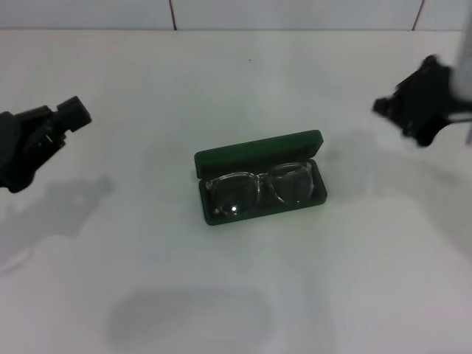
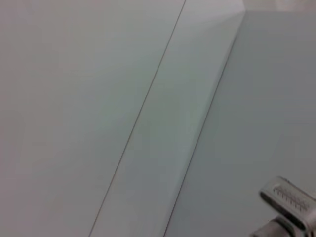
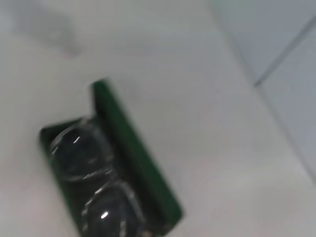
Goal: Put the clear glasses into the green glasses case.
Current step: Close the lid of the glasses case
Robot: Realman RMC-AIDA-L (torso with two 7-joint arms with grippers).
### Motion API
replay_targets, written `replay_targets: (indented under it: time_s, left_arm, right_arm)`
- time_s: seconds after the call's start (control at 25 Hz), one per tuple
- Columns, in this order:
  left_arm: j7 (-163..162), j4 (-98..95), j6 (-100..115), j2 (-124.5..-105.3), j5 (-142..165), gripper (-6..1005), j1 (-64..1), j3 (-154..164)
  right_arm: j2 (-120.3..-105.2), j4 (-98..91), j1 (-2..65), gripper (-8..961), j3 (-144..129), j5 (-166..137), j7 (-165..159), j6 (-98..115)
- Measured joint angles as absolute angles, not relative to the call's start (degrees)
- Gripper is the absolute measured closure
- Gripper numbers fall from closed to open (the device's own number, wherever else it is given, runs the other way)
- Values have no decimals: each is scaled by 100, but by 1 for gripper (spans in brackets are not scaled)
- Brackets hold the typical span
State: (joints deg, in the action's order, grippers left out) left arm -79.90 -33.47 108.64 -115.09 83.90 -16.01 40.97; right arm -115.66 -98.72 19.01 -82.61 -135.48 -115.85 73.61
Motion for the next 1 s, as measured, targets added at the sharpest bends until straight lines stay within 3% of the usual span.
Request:
replay_targets:
  time_s: [0.68, 1.0]
  left_arm:
    - [-8215, -3437, 10782, -11291, 8514, 940, -2286, 4106]
    - [-8221, -3348, 10393, -11473, 9046, 938, -2704, 4122]
  right_arm:
    - [-11556, -8613, 1373, 897, -5390, -10989, -10828, 8300]
    - [-11541, -7370, 1349, 895, -3979, -9715, -9792, 9337]
